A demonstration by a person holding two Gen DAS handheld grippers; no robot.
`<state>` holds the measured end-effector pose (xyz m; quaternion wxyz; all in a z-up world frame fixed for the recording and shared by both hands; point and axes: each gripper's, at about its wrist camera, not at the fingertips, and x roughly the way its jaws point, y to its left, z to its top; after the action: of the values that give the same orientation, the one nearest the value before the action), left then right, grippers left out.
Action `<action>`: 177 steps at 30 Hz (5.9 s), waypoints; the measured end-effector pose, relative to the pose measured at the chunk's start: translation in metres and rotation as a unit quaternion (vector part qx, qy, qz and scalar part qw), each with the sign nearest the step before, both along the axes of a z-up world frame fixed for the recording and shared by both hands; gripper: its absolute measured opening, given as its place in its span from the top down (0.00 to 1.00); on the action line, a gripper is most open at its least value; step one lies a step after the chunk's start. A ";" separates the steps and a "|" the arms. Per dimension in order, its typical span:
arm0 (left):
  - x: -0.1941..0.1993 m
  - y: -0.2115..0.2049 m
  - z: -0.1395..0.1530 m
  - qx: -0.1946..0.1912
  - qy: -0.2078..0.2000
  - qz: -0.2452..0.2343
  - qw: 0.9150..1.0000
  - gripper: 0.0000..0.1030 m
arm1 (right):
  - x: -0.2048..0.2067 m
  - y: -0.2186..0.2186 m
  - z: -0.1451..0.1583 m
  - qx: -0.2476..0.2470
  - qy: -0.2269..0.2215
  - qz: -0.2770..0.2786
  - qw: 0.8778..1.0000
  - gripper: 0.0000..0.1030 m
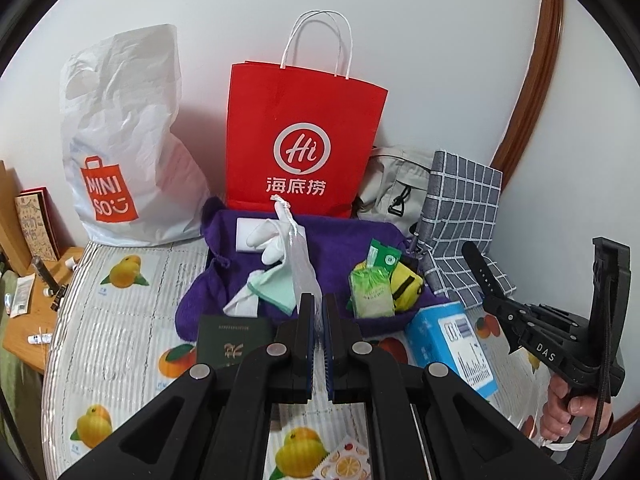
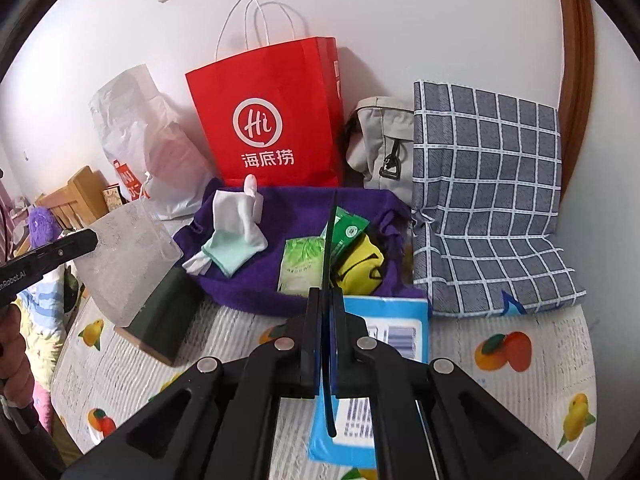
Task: Organize soft objects
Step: 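Carry the mesh bag with the left tool while the right carries the strap to the purple towel, then release the mesh bag onto the towel with the left tool while the right releases the strap, then withdraw both open tools from the towel back over the bed, then grasp the fruit-print sachet with the right tool and lift it, then grasp the second black strap piece with the left tool while the right holds the sachet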
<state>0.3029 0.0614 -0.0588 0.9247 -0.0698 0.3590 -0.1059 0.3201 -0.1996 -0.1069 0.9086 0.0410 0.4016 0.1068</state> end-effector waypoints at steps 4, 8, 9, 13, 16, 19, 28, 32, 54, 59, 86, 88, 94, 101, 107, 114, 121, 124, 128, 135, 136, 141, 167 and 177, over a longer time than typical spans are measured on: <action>0.014 0.001 0.000 0.000 -0.002 0.001 1.000 0.95 | 0.016 0.003 -0.003 0.003 0.003 0.001 1.000 0.97; 0.028 0.000 -0.001 -0.004 -0.003 0.001 1.000 0.95 | 0.031 0.006 -0.005 0.004 0.006 0.004 1.000 0.97; 0.032 0.000 -0.001 -0.005 -0.003 0.001 1.000 0.95 | 0.035 0.006 -0.005 0.005 0.007 0.005 1.000 0.97; 0.050 -0.003 -0.002 -0.009 0.000 -0.005 1.000 0.95 | 0.052 0.007 -0.004 0.008 0.008 0.007 1.000 0.97; 0.060 -0.006 -0.002 -0.006 -0.002 -0.007 1.000 0.95 | 0.066 0.009 -0.002 0.005 0.004 0.010 1.000 0.97; 0.070 -0.009 -0.002 0.006 -0.007 -0.002 1.000 0.95 | 0.080 0.011 -0.002 0.000 0.005 0.010 1.000 0.97; 0.099 0.000 -0.013 -0.010 -0.008 0.005 1.000 0.95 | 0.117 0.017 -0.016 -0.002 0.011 0.015 1.000 0.97; 0.116 0.007 -0.034 -0.007 0.013 0.019 1.000 0.95 | 0.128 0.015 -0.035 0.000 0.029 0.018 0.999 0.97; 0.167 0.021 -0.127 0.069 0.154 0.070 0.983 0.95 | 0.158 0.023 -0.110 -0.027 0.108 0.019 0.994 0.97; 0.167 0.017 -0.129 0.070 0.156 0.063 0.983 0.95 | 0.157 0.024 -0.108 -0.027 0.107 0.020 0.994 0.96; 0.093 0.041 -0.062 0.081 0.095 0.081 0.989 0.40 | 0.024 0.056 -0.045 0.024 0.039 0.073 0.996 0.53; 0.075 0.047 -0.061 0.082 0.095 0.082 0.989 0.40 | 0.005 0.064 -0.053 0.020 0.051 0.083 0.995 0.53; 0.027 0.074 -0.063 0.064 0.105 0.094 0.988 0.40 | -0.037 0.085 -0.086 0.044 0.100 0.120 0.987 0.44; -0.024 0.094 -0.072 0.042 0.110 0.106 0.987 0.40 | -0.077 0.115 -0.118 0.003 0.132 0.145 0.980 0.43; -0.043 0.095 -0.092 0.032 0.131 0.094 0.986 0.39 | -0.087 0.135 -0.126 -0.025 0.124 0.164 0.978 0.31; -0.057 0.104 -0.103 0.021 0.143 0.098 0.985 0.39 | -0.087 0.140 -0.129 -0.055 0.113 0.176 0.976 0.32; -0.074 0.105 -0.109 0.018 0.151 0.102 0.983 0.39 | -0.091 0.144 -0.129 -0.098 0.097 0.167 0.976 0.46; -0.080 0.101 -0.111 0.024 0.155 0.098 0.983 0.39 | -0.094 0.143 -0.129 -0.098 0.087 0.167 0.977 0.56; -0.090 0.096 -0.112 0.030 0.158 0.097 0.982 0.39 | -0.098 0.142 -0.128 -0.099 0.083 0.159 0.979 0.60; -0.104 0.086 -0.116 0.038 0.166 0.093 0.981 0.39 | -0.112 0.137 -0.126 -0.097 0.073 0.154 0.981 0.86; -0.107 0.083 -0.117 0.039 0.167 0.090 0.981 0.39 | -0.112 0.132 -0.125 -0.090 0.076 0.146 0.982 0.86; -0.114 0.069 -0.125 0.044 0.175 0.079 0.980 0.39 | -0.122 0.103 -0.122 -0.073 0.076 0.107 0.989 0.86; -0.109 -0.060 -0.167 0.041 0.197 0.002 0.980 0.30 | -0.180 -0.039 -0.136 0.008 0.064 -0.007 0.998 0.85; -0.101 -0.095 -0.168 0.113 0.168 -0.020 0.979 0.46 | -0.185 -0.048 -0.139 0.042 0.051 -0.011 0.998 0.85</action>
<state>0.2015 -0.0333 -0.2264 0.8507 0.0257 0.5203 -0.0700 0.1350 -0.2474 -0.2456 0.8855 0.0884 0.4424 0.1114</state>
